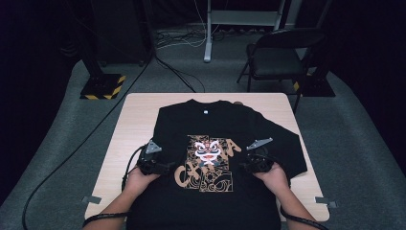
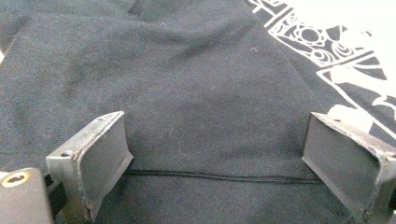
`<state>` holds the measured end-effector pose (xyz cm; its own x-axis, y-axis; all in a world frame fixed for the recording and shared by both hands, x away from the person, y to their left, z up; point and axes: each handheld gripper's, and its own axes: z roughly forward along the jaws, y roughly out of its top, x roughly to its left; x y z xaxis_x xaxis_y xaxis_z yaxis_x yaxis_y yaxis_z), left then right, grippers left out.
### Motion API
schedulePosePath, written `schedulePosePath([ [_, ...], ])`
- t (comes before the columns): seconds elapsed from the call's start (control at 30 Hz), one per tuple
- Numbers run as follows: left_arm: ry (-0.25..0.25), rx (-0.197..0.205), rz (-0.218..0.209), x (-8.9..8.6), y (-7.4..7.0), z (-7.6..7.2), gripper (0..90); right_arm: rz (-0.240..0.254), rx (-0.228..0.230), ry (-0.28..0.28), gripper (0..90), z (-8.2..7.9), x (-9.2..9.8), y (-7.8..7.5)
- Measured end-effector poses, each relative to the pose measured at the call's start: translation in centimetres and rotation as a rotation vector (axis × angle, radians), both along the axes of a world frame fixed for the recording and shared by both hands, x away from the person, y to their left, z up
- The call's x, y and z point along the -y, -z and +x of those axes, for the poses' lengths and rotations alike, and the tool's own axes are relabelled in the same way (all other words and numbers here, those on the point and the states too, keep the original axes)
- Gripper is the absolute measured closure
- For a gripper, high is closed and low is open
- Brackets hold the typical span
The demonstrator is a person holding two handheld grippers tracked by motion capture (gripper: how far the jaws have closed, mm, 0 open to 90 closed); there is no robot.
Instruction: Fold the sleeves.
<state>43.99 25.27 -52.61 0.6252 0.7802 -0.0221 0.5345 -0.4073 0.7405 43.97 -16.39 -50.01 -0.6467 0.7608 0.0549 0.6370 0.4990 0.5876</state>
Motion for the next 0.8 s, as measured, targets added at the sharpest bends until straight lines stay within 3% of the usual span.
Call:
schedulePosePath([
  [0.17,0.001,0.001,0.002,0.0,0.0,0.0,7.3,0.007,0.007,-0.018,47.0,0.2,0.2,-1.1],
  [0.27,0.0,0.002,0.001,0.0,0.0,0.0,7.3,0.012,0.044,-0.008,46.4,0.8,1.2,-2.1],
  [0.4,0.0,0.003,-0.001,0.0,0.0,0.0,7.3,0.022,0.076,0.069,46.5,1.8,3.8,-2.2],
  [0.57,-0.002,0.004,-0.002,0.0,0.1,0.0,7.2,0.028,0.054,0.17,47.1,2.4,7.1,-0.8],
  [0.8,-0.004,0.005,-0.003,0.0,0.1,-0.1,7.2,0.026,0.068,0.271,47.4,2.7,9.7,0.3],
])
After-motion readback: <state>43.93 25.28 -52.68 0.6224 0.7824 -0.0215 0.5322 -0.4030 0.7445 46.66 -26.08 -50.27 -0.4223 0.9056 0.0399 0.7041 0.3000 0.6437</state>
